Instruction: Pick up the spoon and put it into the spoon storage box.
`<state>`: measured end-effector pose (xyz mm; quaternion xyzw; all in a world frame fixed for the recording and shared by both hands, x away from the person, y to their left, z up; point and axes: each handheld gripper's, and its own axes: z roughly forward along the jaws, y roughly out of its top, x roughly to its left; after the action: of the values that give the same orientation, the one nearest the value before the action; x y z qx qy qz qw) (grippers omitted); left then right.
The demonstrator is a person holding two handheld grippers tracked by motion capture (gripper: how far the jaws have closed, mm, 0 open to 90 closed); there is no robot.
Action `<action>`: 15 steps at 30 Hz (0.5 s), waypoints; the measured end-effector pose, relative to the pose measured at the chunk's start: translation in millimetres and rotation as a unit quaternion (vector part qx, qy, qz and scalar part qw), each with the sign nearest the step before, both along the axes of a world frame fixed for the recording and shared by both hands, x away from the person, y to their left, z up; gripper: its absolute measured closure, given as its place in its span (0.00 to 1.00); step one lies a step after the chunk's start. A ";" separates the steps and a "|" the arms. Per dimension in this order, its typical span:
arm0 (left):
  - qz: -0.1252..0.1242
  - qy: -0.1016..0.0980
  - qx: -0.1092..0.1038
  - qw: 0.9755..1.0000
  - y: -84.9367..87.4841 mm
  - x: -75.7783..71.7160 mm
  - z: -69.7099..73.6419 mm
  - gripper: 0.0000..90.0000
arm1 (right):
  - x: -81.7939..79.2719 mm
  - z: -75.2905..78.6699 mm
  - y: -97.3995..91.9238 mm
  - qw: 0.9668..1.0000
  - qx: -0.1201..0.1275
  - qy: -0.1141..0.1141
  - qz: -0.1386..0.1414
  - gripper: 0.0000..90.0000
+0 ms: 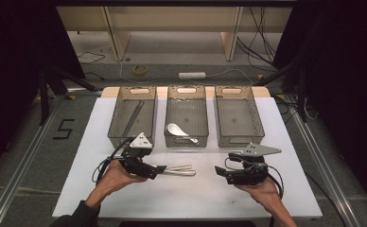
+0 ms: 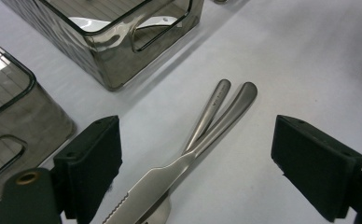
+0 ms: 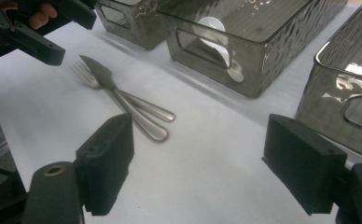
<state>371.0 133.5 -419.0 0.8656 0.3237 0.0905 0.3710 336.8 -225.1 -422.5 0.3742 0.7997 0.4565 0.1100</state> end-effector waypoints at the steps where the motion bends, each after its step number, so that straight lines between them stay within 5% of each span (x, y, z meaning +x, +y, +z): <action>1: -0.002 0.001 0.005 1.000 -0.3 0.9 0.4 0.17 | -0.3 -0.2 -0.3 1.000 0.000 0.002 0.001 0.28; 15: -0.021 0.018 0.065 0.997 -11.2 14.2 0.0 0.18 | -4.7 -2.9 -2.2 1.000 -0.001 0.008 0.004 0.27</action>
<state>385.2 122.3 -419.0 0.8962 0.3053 0.0879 0.3096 332.1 -227.3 -425.4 0.3744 0.8028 0.4528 0.1017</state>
